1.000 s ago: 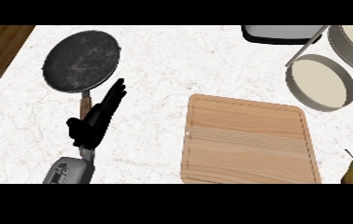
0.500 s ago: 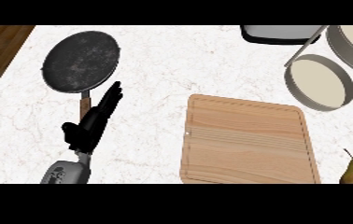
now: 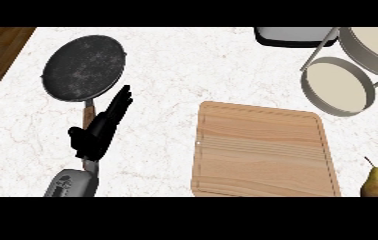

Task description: Pick the squash from the cutting board and place it in the tiered basket

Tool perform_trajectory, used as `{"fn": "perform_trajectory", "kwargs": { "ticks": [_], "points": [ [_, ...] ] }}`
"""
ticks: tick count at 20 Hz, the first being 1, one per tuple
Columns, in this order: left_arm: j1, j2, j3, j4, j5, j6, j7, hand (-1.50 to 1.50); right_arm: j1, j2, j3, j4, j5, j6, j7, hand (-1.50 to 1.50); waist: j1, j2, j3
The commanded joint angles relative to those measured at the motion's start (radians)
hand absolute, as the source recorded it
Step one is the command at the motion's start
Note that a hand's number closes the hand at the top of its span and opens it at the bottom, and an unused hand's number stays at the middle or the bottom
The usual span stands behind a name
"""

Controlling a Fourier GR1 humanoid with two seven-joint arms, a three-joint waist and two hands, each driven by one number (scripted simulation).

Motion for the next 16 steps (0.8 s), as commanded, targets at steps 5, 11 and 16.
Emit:
{"fn": "perform_trajectory", "kwargs": {
  "ticks": [5, 11, 16],
  "points": [
    [-0.037, 0.007, 0.031, 0.051, -0.004, -0.007, -0.021, 0.00, 0.030, -0.017, -0.088, 0.004, -0.070, -0.108, 0.010, -1.50, -0.005, 0.008, 0.004],
    [-0.005, -0.007, 0.019, 0.016, -0.001, -0.002, -0.003, 0.00, 0.048, -0.120, -0.062, -0.067, 0.032, -0.379, -0.011, -1.50, -0.006, 0.005, 0.004],
    [-0.021, 0.008, 0.032, -0.010, 0.004, -0.001, 0.034, 0.00, 0.128, -0.279, -0.163, -0.052, -0.014, -0.417, -0.107, -1.50, -0.013, 0.005, 0.005]
  ]
}}
